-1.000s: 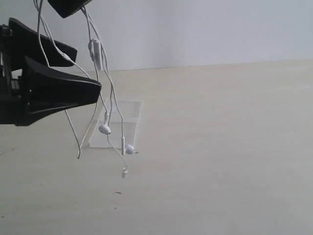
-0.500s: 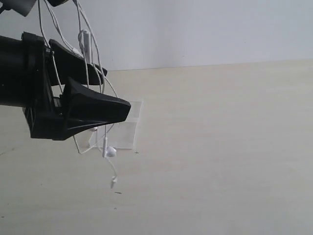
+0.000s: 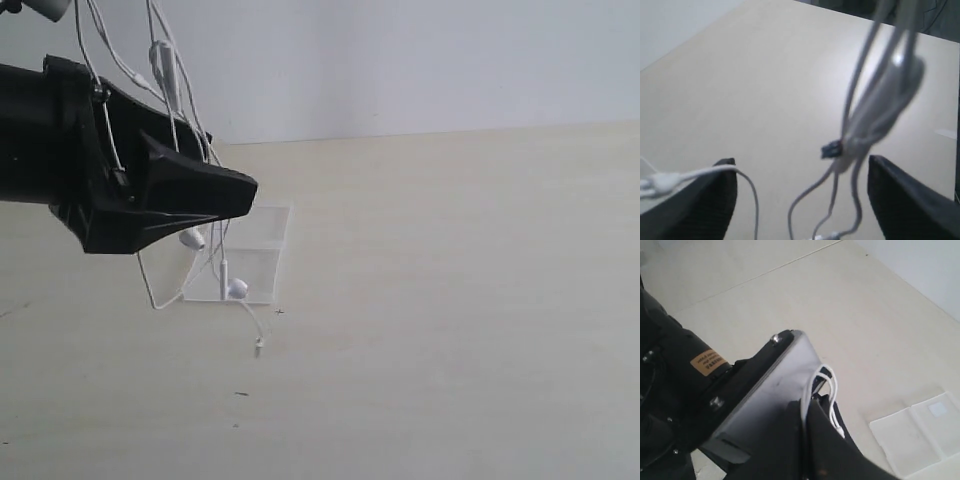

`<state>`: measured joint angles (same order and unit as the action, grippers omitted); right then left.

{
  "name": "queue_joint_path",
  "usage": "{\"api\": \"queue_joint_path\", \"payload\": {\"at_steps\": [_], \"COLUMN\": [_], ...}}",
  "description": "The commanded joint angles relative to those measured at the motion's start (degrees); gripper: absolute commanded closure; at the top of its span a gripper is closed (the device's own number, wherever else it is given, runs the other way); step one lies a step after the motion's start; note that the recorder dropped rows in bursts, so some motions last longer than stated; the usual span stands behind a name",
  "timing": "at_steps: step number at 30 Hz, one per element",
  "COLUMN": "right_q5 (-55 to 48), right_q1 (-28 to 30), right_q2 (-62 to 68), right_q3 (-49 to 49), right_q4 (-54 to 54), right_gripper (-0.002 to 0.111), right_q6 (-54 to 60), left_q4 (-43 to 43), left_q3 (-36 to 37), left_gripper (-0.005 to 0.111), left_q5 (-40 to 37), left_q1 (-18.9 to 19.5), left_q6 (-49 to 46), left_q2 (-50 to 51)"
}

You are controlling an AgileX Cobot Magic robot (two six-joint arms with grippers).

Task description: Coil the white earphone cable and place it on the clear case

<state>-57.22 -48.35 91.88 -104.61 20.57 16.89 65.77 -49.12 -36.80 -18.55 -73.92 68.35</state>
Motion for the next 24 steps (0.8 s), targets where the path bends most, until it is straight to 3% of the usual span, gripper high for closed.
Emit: {"api": "queue_joint_path", "payload": {"at_steps": [1,8,15,24], "right_q5": [2.6,2.1,-0.2,0.6], "right_q1": [0.0,0.0,0.0,0.0], "right_q2": [-0.6,-0.6,-0.8,-0.8], "right_q3": [-0.3,-0.3,-0.3,-0.3], "right_q4": [0.4,-1.4,-5.1,-5.1], "right_gripper": [0.108,0.108,0.108,0.108], "right_q6": [-3.2,-6.7,-8.6,-9.8], "left_q4": [0.5,-0.9,-11.4,-11.1], "left_q3": [-0.4,-0.4,-0.4,-0.4], "left_gripper": [0.032,0.033,0.031,0.027], "left_q5": [1.7,2.2,6.2,6.1], "left_q1": [-0.3,-0.1,0.5,2.0], "left_q6": [2.6,4.4,13.4,13.9], "left_q2": [0.1,-0.3,-2.2,-2.6]}}
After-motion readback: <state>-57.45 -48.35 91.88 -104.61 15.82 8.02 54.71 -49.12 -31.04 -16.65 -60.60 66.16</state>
